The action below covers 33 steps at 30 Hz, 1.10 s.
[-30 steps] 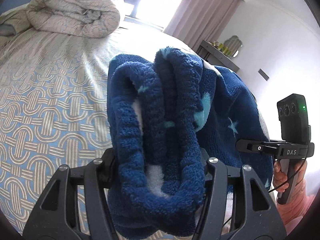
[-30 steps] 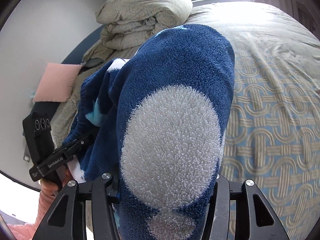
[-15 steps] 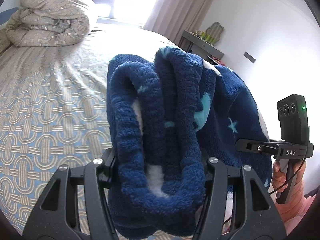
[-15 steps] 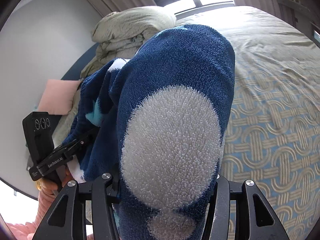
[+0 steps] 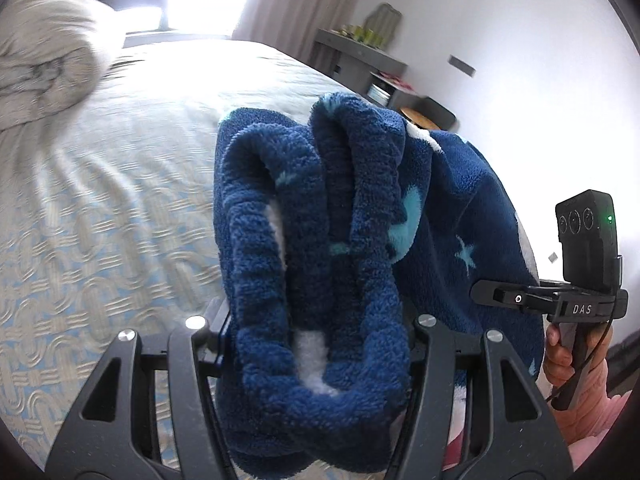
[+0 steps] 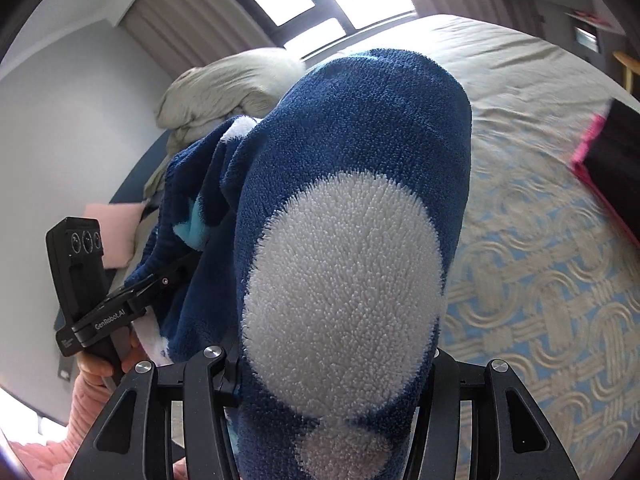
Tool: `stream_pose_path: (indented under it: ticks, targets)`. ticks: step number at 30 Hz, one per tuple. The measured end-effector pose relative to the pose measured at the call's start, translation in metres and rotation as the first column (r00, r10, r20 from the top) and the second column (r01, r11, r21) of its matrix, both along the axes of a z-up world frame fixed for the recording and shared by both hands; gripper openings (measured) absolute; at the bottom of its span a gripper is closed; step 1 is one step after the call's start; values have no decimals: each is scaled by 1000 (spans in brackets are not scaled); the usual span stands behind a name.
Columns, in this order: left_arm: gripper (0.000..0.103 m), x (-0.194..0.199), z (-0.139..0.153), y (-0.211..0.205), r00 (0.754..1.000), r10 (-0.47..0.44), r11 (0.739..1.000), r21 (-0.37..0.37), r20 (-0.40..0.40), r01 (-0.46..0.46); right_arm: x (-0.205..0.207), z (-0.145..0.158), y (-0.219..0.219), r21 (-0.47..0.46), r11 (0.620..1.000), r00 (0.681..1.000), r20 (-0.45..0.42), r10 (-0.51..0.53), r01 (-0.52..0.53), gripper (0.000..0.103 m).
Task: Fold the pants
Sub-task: 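Lift the folded pants with both grippers and carry them toward the bed's end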
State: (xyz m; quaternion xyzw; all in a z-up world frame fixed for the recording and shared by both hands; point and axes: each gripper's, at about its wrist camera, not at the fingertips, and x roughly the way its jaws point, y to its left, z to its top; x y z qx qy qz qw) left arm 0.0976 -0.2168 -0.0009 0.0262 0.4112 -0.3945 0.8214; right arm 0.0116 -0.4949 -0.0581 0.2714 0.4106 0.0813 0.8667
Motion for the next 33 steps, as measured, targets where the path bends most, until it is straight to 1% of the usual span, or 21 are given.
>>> stream_pose_path:
  ticks: [3,8,12,17,21,22,25,28,30,33]
  targets:
    - [59,-3,-1,-34,998,-58,998,22,-1,58,-14,-3,-24,7,998,998,-4,-58,58,53]
    - [59,-7,0,-78,990,-138,989,45,-3,138,-35,-8,-60,26,989,989,-10,-145,145,53]
    - [59,-8,1,-117,979,-204,977,64,-4,204,-49,-12,-84,34,977,978,-12,-210,210,53]
    - [59,-12,6,-158,961,-276,958,84,13,274,-63,-11,-110,43,959,960,-12,-281,282,53]
    - [59,-14,11,-194,943,-333,940,81,25,330,-77,-6,-132,38,940,941,3,-340,339,53]
    - [59,-13,12,-203,939,-345,937,78,23,342,-90,-4,-131,35,935,936,7,-352,352,53]
    - [59,-11,18,-240,922,-387,921,69,31,384,-98,4,-149,22,918,918,13,-397,397,53]
    - [59,-10,28,-280,896,-441,897,55,49,439,-108,14,-165,-7,900,900,26,-435,435,53]
    - [59,-8,36,-304,882,-468,883,43,56,467,-115,26,-181,-36,883,883,49,-467,469,53]
    - [59,-4,49,-339,859,-505,863,32,78,504,-121,40,-200,-49,858,858,72,-508,512,53]
